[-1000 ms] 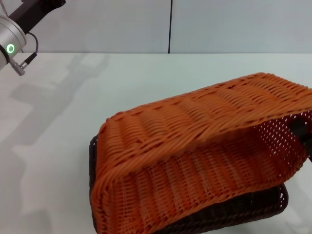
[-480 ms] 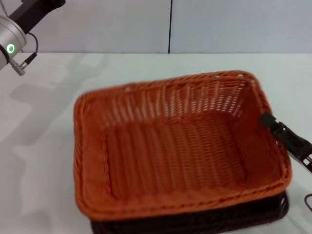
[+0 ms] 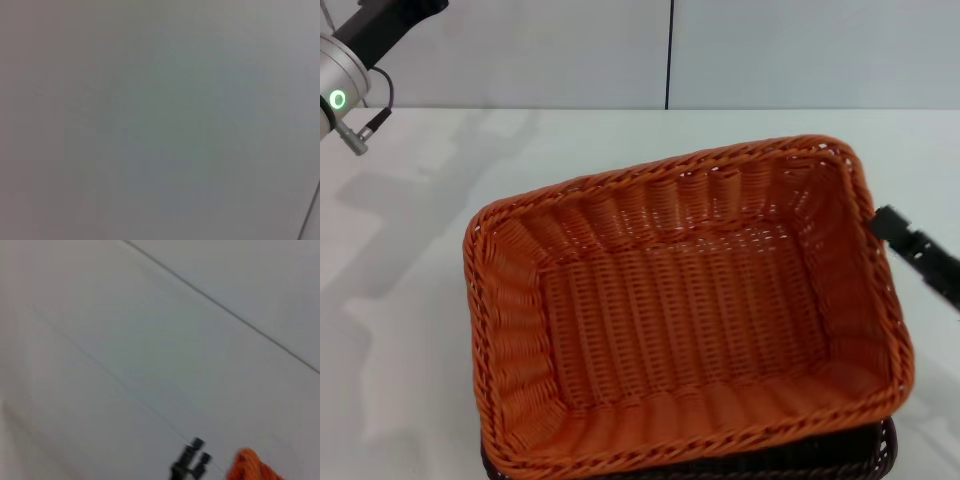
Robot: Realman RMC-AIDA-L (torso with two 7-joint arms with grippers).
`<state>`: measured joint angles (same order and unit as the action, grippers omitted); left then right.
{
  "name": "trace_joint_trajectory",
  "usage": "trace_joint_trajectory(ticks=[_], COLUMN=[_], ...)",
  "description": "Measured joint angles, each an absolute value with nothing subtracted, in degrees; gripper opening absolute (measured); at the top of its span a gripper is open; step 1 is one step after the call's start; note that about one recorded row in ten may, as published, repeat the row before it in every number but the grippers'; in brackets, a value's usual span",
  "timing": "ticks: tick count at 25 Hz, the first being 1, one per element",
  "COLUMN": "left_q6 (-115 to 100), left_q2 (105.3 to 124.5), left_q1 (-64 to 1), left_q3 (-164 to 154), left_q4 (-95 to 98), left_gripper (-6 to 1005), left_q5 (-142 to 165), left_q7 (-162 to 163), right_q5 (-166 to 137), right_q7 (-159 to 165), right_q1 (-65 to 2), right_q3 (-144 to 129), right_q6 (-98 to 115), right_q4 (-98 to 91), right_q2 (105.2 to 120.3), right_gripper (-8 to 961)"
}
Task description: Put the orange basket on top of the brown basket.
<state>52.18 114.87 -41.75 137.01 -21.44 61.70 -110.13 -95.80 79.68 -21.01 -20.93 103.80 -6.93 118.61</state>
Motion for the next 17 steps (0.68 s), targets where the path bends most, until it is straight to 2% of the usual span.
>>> trace_joint_trajectory(ticks=[7, 8, 9, 10, 11, 12, 14, 17], left_q6=[52.2, 52.2, 52.2, 52.2, 52.2, 52.2, 52.2, 52.4], left_q2=[115.13, 115.42, 115.42, 115.42, 115.97, 116.21, 116.42, 117.07], left_q1=[-41.4, -41.3, -41.3, -41.3, -41.1, -41.0, -40.8, -40.6], left_q3=[140.0, 141.0, 141.0, 141.0, 143.0, 143.4, 143.7, 145.8], left_q4=[-21.4, -21.5, -21.5, -21.5, -21.5, -21.6, -21.8, -22.2], left_gripper=[841, 841, 841, 841, 841, 841, 841, 841], left_q5=[61.7, 61.8, 61.8, 61.8, 62.0, 61.9, 61.9, 61.7], left_q7=[-110.2, -110.2, -110.2, -110.2, -110.3, -110.4, -110.4, -110.5], right_q5=[-94.6, -94.2, -93.0, -93.0, -91.5, -91.5, -88.3, -86.2], right_q7=[85.2, 86.1, 87.6, 87.6, 88.8, 88.8, 89.1, 88.9], right_q1=[-21.0, -21.0, -21.4, -21.4, -22.0, -22.0, -22.5, -22.5], right_q3=[-19.5, -19.3, -18.9, -18.9, -18.6, -18.6, -18.4, -17.5], right_q6=[111.3, 111.7, 112.9, 112.9, 113.8, 113.8, 112.9, 110.0], right_q4=[-17.2, -18.3, -19.6, -19.6, -19.9, -19.9, -20.3, -22.2], right_q2=[118.18, 117.80, 116.64, 116.64, 115.03, 115.03, 113.09, 112.47], right_gripper=[584, 584, 584, 584, 584, 584, 584, 584])
